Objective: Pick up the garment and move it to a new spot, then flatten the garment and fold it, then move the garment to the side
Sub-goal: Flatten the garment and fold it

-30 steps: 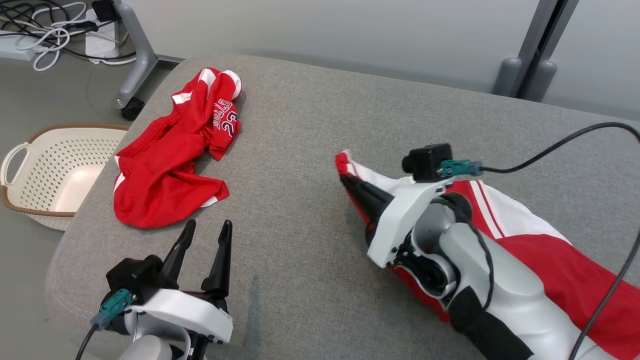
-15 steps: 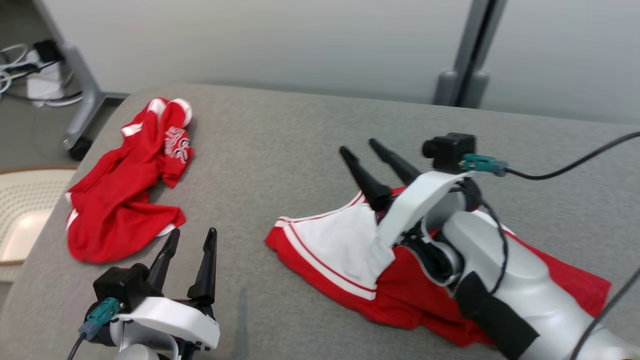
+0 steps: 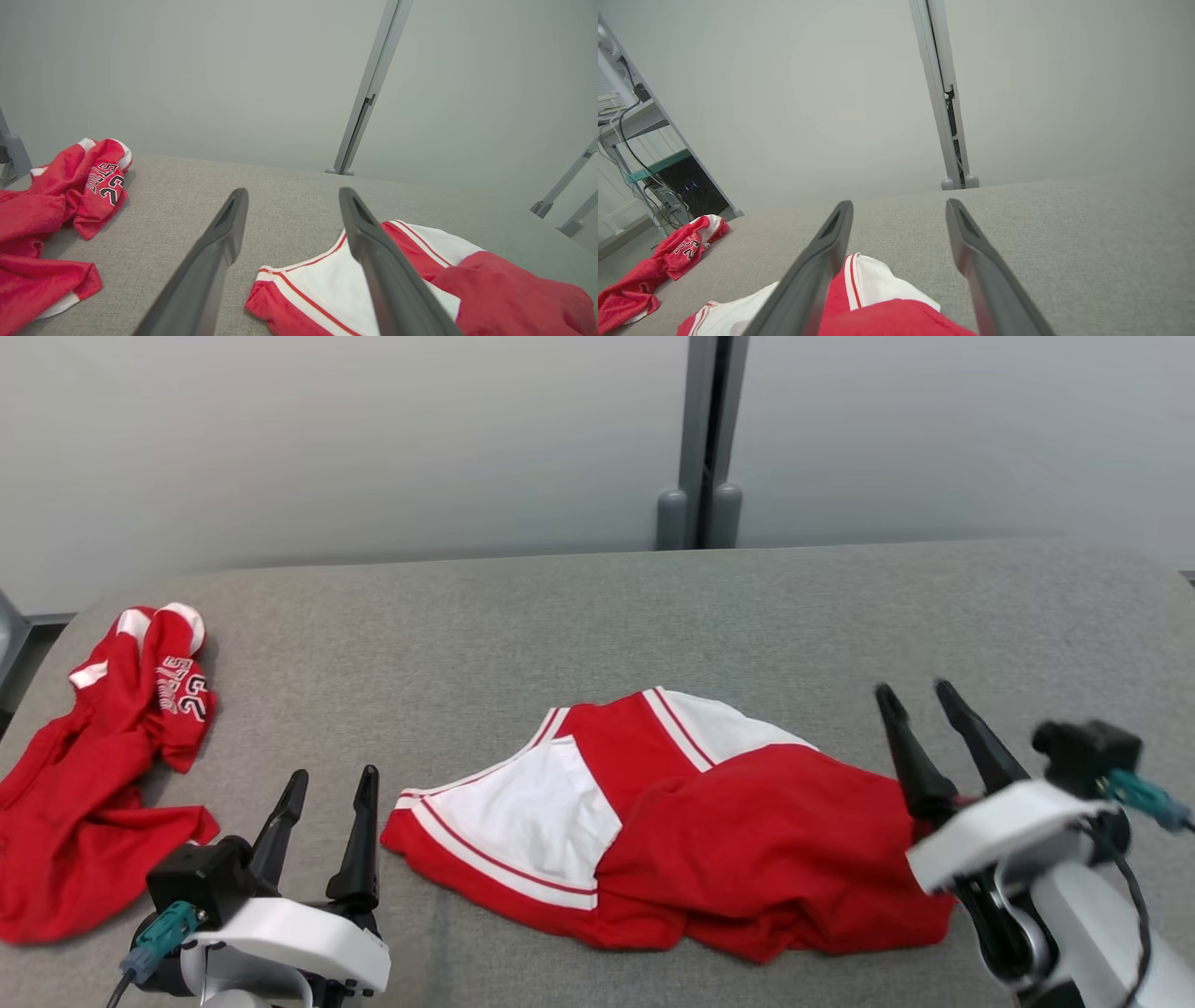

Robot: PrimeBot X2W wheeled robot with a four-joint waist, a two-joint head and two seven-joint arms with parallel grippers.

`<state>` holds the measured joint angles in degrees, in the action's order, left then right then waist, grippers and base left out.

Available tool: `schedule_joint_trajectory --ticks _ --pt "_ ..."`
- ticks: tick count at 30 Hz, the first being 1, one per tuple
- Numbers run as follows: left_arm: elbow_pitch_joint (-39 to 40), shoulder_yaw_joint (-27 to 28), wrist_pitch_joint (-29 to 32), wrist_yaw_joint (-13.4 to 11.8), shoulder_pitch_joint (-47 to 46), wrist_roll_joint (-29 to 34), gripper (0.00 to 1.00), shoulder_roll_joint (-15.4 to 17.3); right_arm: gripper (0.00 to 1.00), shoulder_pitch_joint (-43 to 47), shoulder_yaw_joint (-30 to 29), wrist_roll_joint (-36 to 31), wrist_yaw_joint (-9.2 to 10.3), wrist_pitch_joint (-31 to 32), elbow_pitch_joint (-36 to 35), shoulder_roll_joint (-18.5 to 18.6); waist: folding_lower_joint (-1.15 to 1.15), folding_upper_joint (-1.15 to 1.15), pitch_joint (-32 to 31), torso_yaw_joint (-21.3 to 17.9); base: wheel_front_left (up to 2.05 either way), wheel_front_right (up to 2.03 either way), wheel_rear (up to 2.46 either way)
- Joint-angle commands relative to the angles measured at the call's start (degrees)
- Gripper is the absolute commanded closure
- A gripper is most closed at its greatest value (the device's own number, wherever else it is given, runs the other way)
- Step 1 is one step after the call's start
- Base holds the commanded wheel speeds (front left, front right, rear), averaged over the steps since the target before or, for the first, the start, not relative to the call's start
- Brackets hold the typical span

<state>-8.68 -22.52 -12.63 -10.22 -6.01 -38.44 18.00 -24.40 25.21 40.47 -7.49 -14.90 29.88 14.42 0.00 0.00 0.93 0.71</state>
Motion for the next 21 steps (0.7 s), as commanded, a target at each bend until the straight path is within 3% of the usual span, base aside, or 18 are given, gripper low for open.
schedule_joint_trajectory --ticks 1,6,10,15,21 --pt "0.23 0.25 -0.18 -0.36 0.66 -0.39 0.0 0.45 0.0 2.25 -1.84 -1.25 -0.01 -0.33 -1.03 -0.3 0.0 0.0 -0.15 -0.83 0.0 0.0 0.0" --pt "0.7 0.02 0.08 -0.36 0.43 -0.33 0.0 0.56 0.0 11.38 -11.6 -6.79 -0.01 1.98 -7.82 -4.39 0.0 0.0 0.49 -1.75 0.0 0.0 0.0" --pt "0.89 -0.28 0.24 -0.23 -0.3 -0.2 0.0 0.55 0.0 15.49 -14.87 -11.64 -0.01 6.96 -14.22 -7.19 0.0 0.0 1.08 -1.77 0.0 0.0 0.0" --pt "0.37 -0.73 0.37 0.2 -0.68 -0.27 0.0 0.47 0.0 18.72 -15.21 -15.67 -0.01 15.78 -19.97 -8.13 0.0 0.0 1.28 -0.75 0.0 0.0 0.0" --pt "-0.34 -0.86 0.11 0.48 -0.74 -0.7 0.0 0.25 0.0 24.22 -12.2 -15.92 -0.01 27.85 -25.18 -5.53 0.0 0.0 1.18 0.94 0.0 0.0 0.0"
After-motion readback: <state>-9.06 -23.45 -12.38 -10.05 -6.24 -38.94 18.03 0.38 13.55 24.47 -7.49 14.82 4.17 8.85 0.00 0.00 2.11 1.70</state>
